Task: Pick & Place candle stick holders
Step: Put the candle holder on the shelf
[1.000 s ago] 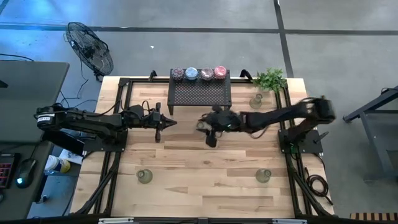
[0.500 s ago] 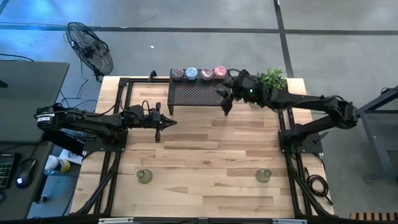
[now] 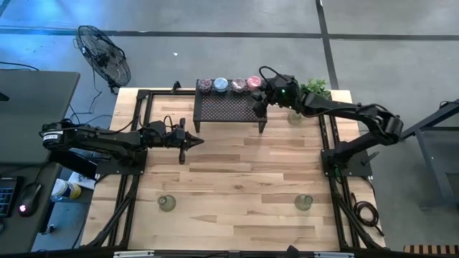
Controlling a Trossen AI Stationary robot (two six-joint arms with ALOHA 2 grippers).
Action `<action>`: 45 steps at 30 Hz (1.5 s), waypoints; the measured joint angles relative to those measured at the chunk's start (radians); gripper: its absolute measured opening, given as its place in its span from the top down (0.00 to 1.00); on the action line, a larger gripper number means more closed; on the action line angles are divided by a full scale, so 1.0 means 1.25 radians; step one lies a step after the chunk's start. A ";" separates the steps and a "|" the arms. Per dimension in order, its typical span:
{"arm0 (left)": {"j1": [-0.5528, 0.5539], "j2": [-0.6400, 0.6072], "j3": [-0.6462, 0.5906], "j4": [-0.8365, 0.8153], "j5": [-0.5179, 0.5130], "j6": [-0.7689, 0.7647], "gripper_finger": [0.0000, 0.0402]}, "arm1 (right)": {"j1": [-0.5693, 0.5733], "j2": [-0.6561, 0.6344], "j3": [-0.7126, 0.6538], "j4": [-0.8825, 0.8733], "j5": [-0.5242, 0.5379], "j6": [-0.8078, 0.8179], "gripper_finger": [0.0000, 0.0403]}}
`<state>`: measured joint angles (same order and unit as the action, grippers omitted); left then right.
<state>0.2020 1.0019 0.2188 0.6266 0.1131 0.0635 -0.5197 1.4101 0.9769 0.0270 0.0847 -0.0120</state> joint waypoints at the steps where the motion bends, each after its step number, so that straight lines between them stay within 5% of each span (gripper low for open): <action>1: 0.000 0.000 0.000 0.000 0.000 0.000 1.00 | -0.002 0.003 0.000 0.002 0.000 -0.005 0.58; 45: 0.000 0.000 0.000 -0.006 0.001 0.008 1.00 | -0.014 0.010 0.001 0.002 0.035 -0.031 0.49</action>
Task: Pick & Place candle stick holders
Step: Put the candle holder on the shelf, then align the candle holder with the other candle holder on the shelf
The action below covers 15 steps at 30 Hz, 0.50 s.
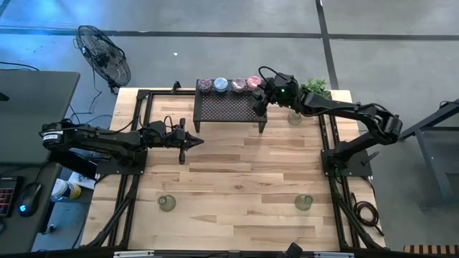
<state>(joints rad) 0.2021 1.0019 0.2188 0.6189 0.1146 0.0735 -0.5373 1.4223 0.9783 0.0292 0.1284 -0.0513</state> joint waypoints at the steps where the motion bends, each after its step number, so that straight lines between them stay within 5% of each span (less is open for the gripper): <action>1: 0.000 0.000 0.000 0.000 0.000 0.001 1.00 | 0.000 0.000 0.000 0.000 0.000 0.000 0.49; 15: 0.000 0.000 0.000 0.006 0.001 0.008 1.00 | 0.000 -0.001 -0.001 0.088 -0.023 -0.014 0.48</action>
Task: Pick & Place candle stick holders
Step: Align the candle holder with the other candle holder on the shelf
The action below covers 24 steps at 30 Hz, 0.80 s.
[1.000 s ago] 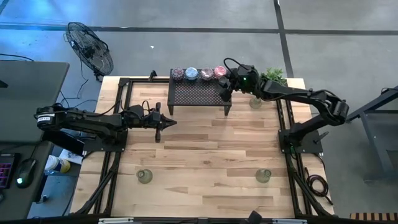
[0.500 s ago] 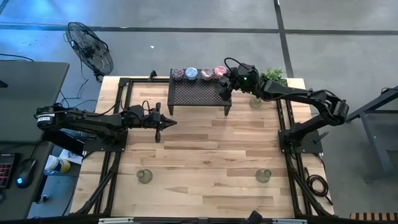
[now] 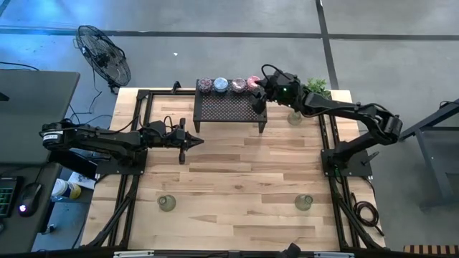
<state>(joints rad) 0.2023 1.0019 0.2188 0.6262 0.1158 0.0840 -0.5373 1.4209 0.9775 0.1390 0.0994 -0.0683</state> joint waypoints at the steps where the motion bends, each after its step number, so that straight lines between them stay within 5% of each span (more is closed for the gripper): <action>1: 0.000 0.000 0.000 0.000 0.000 0.000 1.00 | 0.001 -0.005 0.000 0.000 0.002 -0.015 0.48; 7: 0.000 0.000 0.000 -0.003 -0.002 0.000 1.00 | 0.046 -0.097 -0.001 -0.009 0.096 -0.075 0.55; 13: 0.000 0.000 0.000 -0.002 -0.003 -0.004 1.00 | 0.171 -0.216 0.000 -0.145 0.123 -0.044 0.82; 16: 0.000 0.000 0.000 -0.003 0.002 -0.008 1.00 | 0.261 -0.242 0.000 -0.277 0.171 0.023 0.97; 24: 0.000 0.000 0.000 -0.004 0.026 -0.008 1.00 | 0.602 -0.244 0.000 -0.583 0.388 0.359 0.97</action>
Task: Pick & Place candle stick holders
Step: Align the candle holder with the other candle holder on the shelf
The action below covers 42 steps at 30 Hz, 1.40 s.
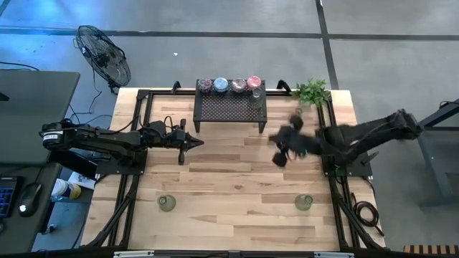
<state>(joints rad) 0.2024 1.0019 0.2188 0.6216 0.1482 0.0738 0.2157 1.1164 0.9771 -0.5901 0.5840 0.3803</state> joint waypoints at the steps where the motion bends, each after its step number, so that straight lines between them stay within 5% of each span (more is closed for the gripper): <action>1: 0.000 0.000 0.000 0.000 0.000 0.000 1.00 | 0.047 0.001 0.000 -0.032 0.012 0.057 0.98; 8: 0.000 0.000 0.000 -0.012 0.000 -0.001 1.00 | 0.337 0.013 0.000 -0.270 0.048 0.525 0.99; 13: 0.000 0.000 0.000 -0.019 0.000 -0.003 1.00 | 0.471 0.047 0.000 -0.354 -0.026 0.741 0.98; 22: 0.000 0.000 0.000 -0.021 0.000 -0.002 1.00 | 0.606 0.124 0.000 -0.496 -0.167 1.011 0.68; 31: 0.000 0.000 0.000 -0.022 -0.001 0.022 1.00 | 0.651 0.170 0.000 -0.472 -0.182 1.079 0.31; 42: 0.000 0.000 0.000 -0.022 -0.002 0.024 1.00 | 0.656 0.258 0.000 -0.460 -0.219 1.048 0.26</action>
<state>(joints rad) 0.2024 1.0019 0.2188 0.5945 0.1459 0.1036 1.0351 1.4389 0.9768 -1.1648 0.3100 1.6898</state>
